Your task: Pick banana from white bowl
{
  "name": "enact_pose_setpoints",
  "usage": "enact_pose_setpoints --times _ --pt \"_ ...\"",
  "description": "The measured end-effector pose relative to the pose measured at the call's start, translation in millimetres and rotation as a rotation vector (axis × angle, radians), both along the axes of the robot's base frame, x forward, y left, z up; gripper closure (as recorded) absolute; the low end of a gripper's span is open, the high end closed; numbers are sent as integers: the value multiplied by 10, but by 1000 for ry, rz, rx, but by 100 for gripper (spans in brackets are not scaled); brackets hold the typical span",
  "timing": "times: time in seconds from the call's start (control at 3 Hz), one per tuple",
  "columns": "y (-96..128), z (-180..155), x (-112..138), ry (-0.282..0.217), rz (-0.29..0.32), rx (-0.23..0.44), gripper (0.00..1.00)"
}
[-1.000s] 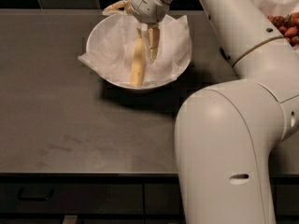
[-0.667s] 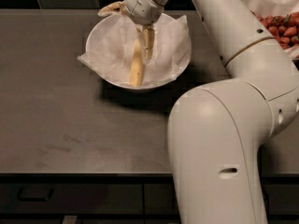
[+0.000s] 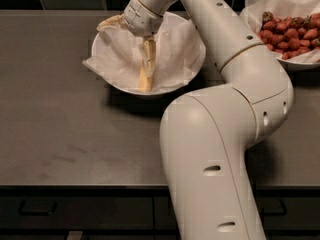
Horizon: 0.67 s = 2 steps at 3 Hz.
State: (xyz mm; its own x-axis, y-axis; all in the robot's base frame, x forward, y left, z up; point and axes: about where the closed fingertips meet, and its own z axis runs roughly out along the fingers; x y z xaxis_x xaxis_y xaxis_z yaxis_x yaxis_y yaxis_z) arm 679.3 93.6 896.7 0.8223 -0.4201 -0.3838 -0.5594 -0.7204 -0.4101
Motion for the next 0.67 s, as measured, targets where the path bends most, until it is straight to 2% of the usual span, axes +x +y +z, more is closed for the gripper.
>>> enact_pose_setpoints --times 0.33,0.67 --pt "-11 -118 -15 36 -16 -27 0" --pt "62 -110 87 5 -33 -2 0"
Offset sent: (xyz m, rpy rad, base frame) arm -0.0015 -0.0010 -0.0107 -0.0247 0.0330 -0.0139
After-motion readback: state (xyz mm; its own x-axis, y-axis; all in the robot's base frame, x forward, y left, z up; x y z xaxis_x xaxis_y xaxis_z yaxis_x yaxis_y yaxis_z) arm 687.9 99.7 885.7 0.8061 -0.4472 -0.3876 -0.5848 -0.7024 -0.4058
